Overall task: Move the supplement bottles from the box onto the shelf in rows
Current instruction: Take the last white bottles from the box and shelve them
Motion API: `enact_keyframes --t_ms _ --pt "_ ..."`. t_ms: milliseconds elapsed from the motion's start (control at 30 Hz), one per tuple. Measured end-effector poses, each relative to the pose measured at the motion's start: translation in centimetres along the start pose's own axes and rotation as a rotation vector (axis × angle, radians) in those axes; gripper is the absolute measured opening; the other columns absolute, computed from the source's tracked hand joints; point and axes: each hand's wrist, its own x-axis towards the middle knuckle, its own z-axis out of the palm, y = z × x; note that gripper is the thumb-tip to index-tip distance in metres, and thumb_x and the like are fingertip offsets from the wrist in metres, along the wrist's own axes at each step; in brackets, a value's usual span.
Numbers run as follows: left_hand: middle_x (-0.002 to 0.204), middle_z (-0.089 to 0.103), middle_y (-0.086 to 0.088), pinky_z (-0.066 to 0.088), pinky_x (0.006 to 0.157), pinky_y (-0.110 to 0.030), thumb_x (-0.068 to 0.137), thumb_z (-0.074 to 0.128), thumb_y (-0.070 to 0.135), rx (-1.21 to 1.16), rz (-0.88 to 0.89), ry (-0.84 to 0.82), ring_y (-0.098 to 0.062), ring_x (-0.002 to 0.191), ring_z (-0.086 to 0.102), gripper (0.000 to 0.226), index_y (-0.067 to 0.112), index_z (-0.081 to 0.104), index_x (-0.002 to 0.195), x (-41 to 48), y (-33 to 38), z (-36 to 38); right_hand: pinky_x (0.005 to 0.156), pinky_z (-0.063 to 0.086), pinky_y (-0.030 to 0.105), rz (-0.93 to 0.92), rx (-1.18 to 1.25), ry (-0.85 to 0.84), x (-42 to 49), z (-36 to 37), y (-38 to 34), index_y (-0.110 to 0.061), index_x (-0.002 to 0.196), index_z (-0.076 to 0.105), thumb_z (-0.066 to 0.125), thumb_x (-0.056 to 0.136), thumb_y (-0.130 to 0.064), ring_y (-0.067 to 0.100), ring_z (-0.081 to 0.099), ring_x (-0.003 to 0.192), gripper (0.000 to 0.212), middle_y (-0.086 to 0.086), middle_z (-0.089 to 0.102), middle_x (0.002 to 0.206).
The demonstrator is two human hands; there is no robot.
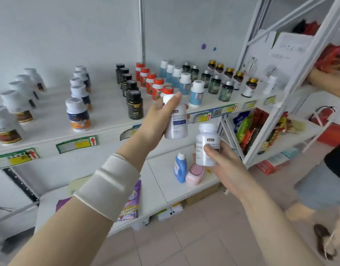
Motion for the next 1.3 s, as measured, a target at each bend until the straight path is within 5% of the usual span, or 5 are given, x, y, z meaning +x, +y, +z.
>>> enact_keyframes --t_ms 133,333,567,767,1300 --pt "0.080 0.067 0.002 0.056 0.070 -0.032 0.095 0.050 0.033 0.037 -0.005 -0.066 -0.012 0.069 0.067 0.019 0.017 0.058 0.089 6.0 -1.4 5.2 0.105 0.041 0.050 -0.053 0.045 0.091 4.4 -5.3 -1.9 -0.026 0.106 0.058 0.057 0.089 -0.020 0.028 0.058 0.114 0.018 0.011 0.062 0.119" --pt "0.100 0.066 -0.009 0.053 0.089 -0.042 0.093 0.052 0.040 0.075 0.034 -0.126 -0.028 0.098 0.066 0.028 0.014 0.058 0.101 15.8 -2.2 10.5 0.101 0.045 0.044 -0.121 0.106 0.131 12.1 -11.6 -5.6 -0.021 0.109 0.056 0.062 0.072 -0.026 0.022 0.061 0.109 0.038 0.007 0.063 0.116" --pt "0.089 0.068 -0.002 0.055 0.082 -0.035 0.093 0.052 0.037 0.085 0.052 -0.237 -0.017 0.085 0.068 0.022 0.016 0.058 0.098 26.1 -3.0 16.5 0.103 0.044 0.044 -0.125 0.118 0.224 20.4 -19.1 -8.3 -0.025 0.108 0.056 0.059 0.084 -0.017 0.017 0.062 0.104 0.025 0.001 0.065 0.110" --pt "0.093 0.071 -0.001 0.057 0.073 -0.028 0.092 0.053 0.038 0.162 0.085 -0.265 -0.011 0.080 0.070 0.024 0.016 0.058 0.100 33.8 -3.3 22.1 0.106 0.041 0.047 -0.161 0.107 0.243 26.3 -25.9 -10.3 -0.022 0.115 0.056 0.065 0.070 -0.030 0.024 0.061 0.112 0.046 0.006 0.064 0.119" --pt "0.107 0.068 0.004 0.053 0.077 -0.025 0.094 0.046 0.044 0.359 0.114 -0.062 -0.012 0.092 0.065 0.023 0.025 0.053 0.106 52.5 -7.2 37.4 0.094 0.045 0.028 -0.196 -0.176 -0.020 42.8 -47.6 -17.4 -0.021 0.125 0.050 0.062 0.085 -0.021 0.006 0.062 0.101 0.042 -0.006 0.065 0.111"
